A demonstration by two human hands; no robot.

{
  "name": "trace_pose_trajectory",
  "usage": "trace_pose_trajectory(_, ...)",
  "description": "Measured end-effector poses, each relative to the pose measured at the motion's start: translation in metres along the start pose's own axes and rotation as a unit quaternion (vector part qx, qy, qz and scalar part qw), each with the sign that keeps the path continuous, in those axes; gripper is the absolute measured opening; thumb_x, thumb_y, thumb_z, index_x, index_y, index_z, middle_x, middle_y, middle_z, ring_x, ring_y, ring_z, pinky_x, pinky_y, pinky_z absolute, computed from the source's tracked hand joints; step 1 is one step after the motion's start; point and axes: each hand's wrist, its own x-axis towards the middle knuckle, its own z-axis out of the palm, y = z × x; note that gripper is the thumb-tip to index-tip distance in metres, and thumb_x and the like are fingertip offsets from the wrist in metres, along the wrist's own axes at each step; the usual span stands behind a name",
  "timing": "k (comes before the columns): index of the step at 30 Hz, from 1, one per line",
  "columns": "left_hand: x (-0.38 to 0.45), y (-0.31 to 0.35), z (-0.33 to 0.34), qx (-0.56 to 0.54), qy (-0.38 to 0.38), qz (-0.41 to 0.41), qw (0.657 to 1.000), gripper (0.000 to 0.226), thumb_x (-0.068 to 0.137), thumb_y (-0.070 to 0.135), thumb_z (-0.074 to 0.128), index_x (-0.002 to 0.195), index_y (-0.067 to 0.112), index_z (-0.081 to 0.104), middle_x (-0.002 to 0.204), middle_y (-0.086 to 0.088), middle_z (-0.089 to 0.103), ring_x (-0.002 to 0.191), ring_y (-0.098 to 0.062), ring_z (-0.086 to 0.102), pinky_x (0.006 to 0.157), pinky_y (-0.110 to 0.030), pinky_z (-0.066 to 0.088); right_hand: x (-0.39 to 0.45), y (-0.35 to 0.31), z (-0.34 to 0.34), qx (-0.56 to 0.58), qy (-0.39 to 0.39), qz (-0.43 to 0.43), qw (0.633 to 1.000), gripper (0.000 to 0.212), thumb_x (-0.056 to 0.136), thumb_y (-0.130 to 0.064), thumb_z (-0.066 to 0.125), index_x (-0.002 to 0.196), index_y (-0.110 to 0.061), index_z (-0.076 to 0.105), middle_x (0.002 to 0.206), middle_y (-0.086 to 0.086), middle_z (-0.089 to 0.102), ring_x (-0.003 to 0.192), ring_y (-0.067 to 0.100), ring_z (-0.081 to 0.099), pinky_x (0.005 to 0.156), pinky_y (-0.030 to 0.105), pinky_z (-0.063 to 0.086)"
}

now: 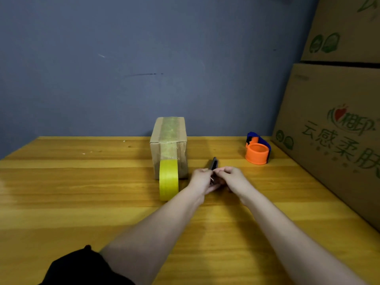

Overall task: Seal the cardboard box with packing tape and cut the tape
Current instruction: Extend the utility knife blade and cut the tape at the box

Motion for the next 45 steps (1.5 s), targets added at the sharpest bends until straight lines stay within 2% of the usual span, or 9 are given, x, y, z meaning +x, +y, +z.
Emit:
trace_pose_trajectory(4,-0.007,-0.013,-0.01,-0.05,-0.022,0.028,0.998,0.026,0.094,0.002,0.048,0.118,0.001,0.056,0.116,-0.02,0.063,0.104,-0.028,0.063,0.064,-0.024,0.058,-0.004,0.015,0.006,0.03,0.061,-0.07,0.995,0.014,0.088,0.003,0.057,0.098,-0.004,0.064,0.08,-0.001,0.061,0.081,0.012,0.056,0.062,0.005,0.042)
trace_pose_trajectory(7,-0.015,-0.015,-0.015,-0.078,-0.048,0.057,0.994,0.02,0.094,0.0,0.047,0.104,0.008,0.062,0.102,-0.015,0.066,0.093,-0.024,0.063,0.068,-0.023,0.057,-0.007,0.023,0.015,0.069,0.132,-0.077,0.986,0.03,0.084,-0.002,0.065,0.108,-0.011,0.05,0.088,-0.001,0.054,0.089,0.015,0.052,0.077,0.017,0.044)
trace_pose_trajectory(10,-0.017,-0.018,-0.02,-0.092,-0.084,0.075,0.989,0.021,0.094,0.002,0.047,0.107,0.011,0.061,0.1,-0.011,0.069,0.084,-0.017,0.067,0.074,-0.024,0.057,-0.006,0.029,0.02,0.077,0.097,-0.087,0.988,0.03,0.088,-0.01,0.063,0.116,-0.014,0.054,0.103,0.006,0.059,0.101,0.021,0.056,0.093,0.032,0.045)
trace_pose_trajectory(13,-0.019,-0.019,-0.027,-0.105,-0.124,0.086,0.983,0.024,0.094,0.004,0.048,0.116,0.007,0.057,0.11,-0.016,0.069,0.091,-0.019,0.07,0.083,-0.03,0.056,-0.012,0.027,0.02,0.081,0.018,-0.117,0.99,0.027,0.09,-0.009,0.058,0.112,-0.025,0.056,0.102,0.0,0.064,0.096,0.013,0.059,0.085,0.019,0.046)
trace_pose_trajectory(17,-0.02,-0.02,-0.028,-0.102,-0.154,0.092,0.978,0.024,0.096,0.005,0.043,0.118,0.013,0.048,0.094,-0.012,0.073,0.083,-0.016,0.073,0.078,-0.032,0.058,-0.018,0.022,0.016,0.098,-0.018,-0.142,0.985,0.03,0.093,-0.004,0.053,0.119,-0.019,0.054,0.096,-0.005,0.063,0.084,-0.006,0.058,0.077,0.006,0.043)
trace_pose_trajectory(22,-0.023,-0.02,-0.03,-0.033,-0.197,0.118,0.973,0.05,0.093,-0.005,0.045,0.132,0.026,0.041,0.113,-0.016,0.067,0.096,-0.019,0.07,0.083,-0.031,0.057,-0.019,0.02,0.01,0.165,-0.051,-0.118,0.978,0.032,0.094,-0.004,0.05,0.119,-0.025,0.051,0.096,-0.003,0.069,0.084,0.0,0.066,0.075,0.008,0.047)
trace_pose_trajectory(27,-0.025,-0.024,-0.033,0.053,-0.217,0.14,0.965,0.077,0.088,-0.013,0.05,0.145,0.031,0.023,0.125,-0.015,0.062,0.1,-0.018,0.067,0.091,-0.035,0.054,-0.018,0.02,0.005,0.201,-0.061,-0.084,0.974,0.03,0.094,-0.004,0.049,0.121,-0.015,0.055,0.087,-0.001,0.072,0.074,0.006,0.069,0.067,0.017,0.054)
trace_pose_trajectory(40,-0.017,-0.035,-0.032,0.152,-0.239,0.188,0.94,0.079,0.089,-0.011,0.049,0.143,0.037,0.016,0.077,0.005,0.073,0.076,-0.003,0.065,0.075,-0.023,0.058,-0.026,0.009,0.007,0.225,0.003,-0.048,0.973,0.014,0.099,-0.022,0.045,0.087,-0.015,0.048,0.068,0.007,0.061,0.043,0.007,0.058,0.038,0.017,0.044)
trace_pose_trajectory(45,-0.019,-0.032,-0.03,0.165,-0.227,0.207,0.937,0.079,0.087,-0.015,0.05,0.141,0.037,0.021,0.123,-0.006,0.05,0.074,-0.002,0.067,0.071,-0.024,0.058,-0.027,0.007,0.005,0.216,-0.016,-0.057,0.975,0.021,0.099,-0.019,0.042,0.119,-0.021,0.051,0.089,0.002,0.067,0.06,0.004,0.068,0.043,0.018,0.049)
